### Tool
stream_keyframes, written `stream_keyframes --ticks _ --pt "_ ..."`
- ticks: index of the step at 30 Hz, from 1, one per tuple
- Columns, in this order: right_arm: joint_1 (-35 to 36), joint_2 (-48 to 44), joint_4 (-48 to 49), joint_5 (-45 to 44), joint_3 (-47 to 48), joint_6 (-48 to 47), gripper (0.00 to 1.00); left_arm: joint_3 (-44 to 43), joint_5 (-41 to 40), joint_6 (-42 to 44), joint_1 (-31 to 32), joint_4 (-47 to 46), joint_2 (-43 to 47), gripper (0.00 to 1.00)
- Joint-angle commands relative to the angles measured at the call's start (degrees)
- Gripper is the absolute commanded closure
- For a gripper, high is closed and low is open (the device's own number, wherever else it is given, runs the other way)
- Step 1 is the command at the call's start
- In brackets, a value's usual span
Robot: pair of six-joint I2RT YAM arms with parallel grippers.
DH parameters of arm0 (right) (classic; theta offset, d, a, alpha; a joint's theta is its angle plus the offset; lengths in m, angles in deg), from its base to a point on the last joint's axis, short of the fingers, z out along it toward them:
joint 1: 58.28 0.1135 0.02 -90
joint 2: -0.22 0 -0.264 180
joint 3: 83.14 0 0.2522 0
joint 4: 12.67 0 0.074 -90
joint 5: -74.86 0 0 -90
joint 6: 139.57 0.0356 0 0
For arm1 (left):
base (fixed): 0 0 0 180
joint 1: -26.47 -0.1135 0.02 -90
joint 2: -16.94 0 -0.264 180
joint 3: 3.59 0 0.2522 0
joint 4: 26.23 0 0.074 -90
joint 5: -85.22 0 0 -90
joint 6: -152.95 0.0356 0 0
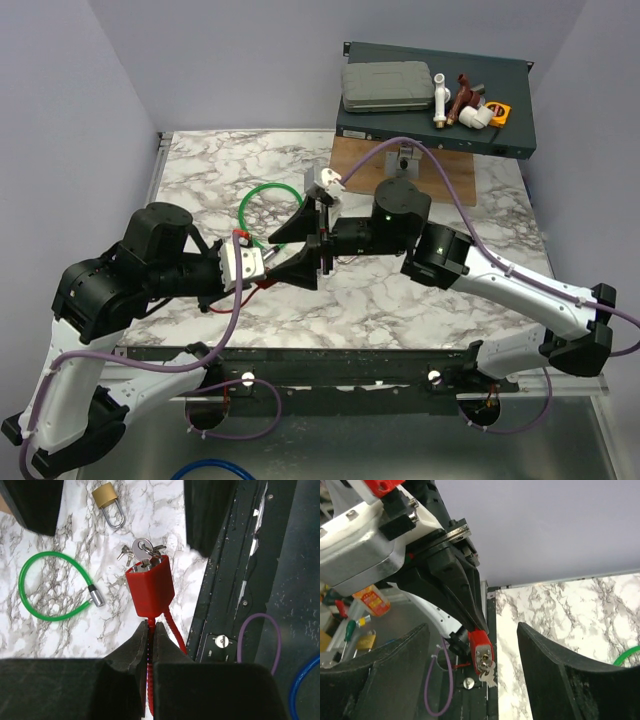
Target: Unlock with the key
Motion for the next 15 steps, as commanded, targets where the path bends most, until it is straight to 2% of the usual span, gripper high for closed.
stream_keyframes --ticks 1,8,15 --pt "-0.13 5.07 -18.81 6.76 7.00 -7.39 0.25 -0.89 -1.95 1.76 1.04 0.88 0.29 1.00" --pt "-0.09 9.84 -22.10 7.74 12.40 -8.61 0.27 -2.32 -2.77 1.79 2.50 0.92 -0.56 1.00" --pt "-0.12 13.42 -26.30 8.86 16.97 -10.31 0.35 -1.75 -2.88 2.34 3.38 1.31 -0.43 1.00"
